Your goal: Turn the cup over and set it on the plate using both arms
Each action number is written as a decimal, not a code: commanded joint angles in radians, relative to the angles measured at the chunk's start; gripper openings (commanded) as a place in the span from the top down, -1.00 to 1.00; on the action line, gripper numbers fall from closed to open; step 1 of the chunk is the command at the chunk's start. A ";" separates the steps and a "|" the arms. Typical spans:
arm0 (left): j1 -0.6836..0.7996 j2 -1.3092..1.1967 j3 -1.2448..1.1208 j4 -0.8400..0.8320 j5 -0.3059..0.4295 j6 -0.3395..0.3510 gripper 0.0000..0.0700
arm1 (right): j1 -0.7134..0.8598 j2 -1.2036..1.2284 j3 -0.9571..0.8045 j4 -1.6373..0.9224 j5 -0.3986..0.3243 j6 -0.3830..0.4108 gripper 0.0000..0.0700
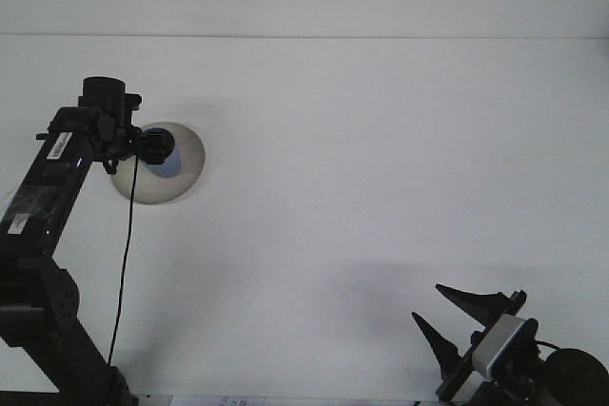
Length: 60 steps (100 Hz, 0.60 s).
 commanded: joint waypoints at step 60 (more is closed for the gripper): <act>-0.009 -0.520 0.163 -0.139 0.143 -0.091 -0.33 | 0.009 0.002 0.006 -0.015 0.082 0.023 -0.28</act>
